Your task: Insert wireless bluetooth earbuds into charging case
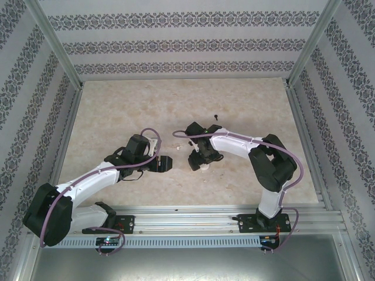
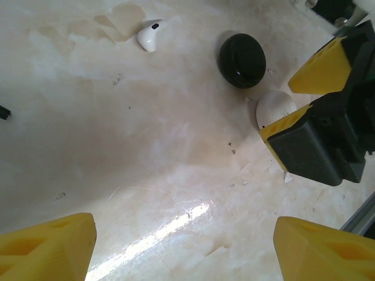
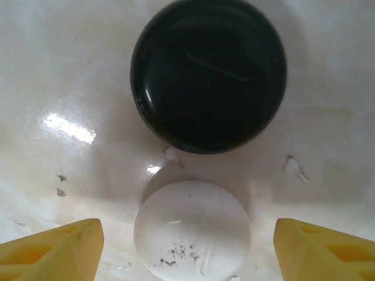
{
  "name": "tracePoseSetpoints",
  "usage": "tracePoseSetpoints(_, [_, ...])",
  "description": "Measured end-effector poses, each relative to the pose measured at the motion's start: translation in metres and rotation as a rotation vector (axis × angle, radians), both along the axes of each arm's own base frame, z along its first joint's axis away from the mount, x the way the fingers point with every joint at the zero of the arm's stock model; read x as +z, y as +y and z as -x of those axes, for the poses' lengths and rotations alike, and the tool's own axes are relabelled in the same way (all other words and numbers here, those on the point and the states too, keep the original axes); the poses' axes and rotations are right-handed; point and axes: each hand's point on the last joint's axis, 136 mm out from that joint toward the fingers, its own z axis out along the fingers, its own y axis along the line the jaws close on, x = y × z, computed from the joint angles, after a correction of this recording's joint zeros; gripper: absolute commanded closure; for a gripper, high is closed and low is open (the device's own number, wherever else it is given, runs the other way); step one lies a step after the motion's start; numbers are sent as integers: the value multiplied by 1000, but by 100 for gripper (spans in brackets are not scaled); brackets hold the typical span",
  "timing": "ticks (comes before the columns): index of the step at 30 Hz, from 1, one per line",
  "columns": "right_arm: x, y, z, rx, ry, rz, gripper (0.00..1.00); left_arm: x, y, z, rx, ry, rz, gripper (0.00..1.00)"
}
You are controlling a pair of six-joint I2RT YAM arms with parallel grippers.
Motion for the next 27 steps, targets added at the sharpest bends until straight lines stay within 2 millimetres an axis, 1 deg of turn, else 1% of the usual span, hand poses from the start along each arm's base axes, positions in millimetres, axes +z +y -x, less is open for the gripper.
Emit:
tracePoseSetpoints(3, [-9, 1, 4, 12, 22, -6, 33, 1, -1, 1, -5, 2, 5, 21])
tracePoseSetpoints(4, [-12, 2, 4, 15, 28, -7, 38, 1, -1, 1, -7, 4, 7, 21])
tracePoseSetpoints(5, [-14, 0, 4, 16, 27, 2, 40, 1, -2, 2, -10, 5, 10, 21])
tracePoseSetpoints(11, [-13, -2, 2, 29, 25, 5, 54, 6, -2, 9, -25, -6, 35, 21])
tracePoseSetpoints(13, [-12, -2, 3, 36, 23, 3, 58, 13, -1, 10, -27, -31, 49, 21])
tracePoseSetpoints(19, [-8, 0, 8, 87, 16, -23, 60, 40, -3, 13, -51, -102, 108, 22])
tracePoseSetpoints(21, [-2, 5, 10, 116, 6, -44, 63, 46, -3, 13, -57, -113, 118, 22])
tracePoseSetpoints(23, [11, 13, 13, 154, -16, -79, 63, 53, -4, 14, -65, -111, 124, 23])
tracePoseSetpoints(27, [46, 32, 17, 242, -89, -174, 65, 77, -7, 9, -69, -122, 158, 26])
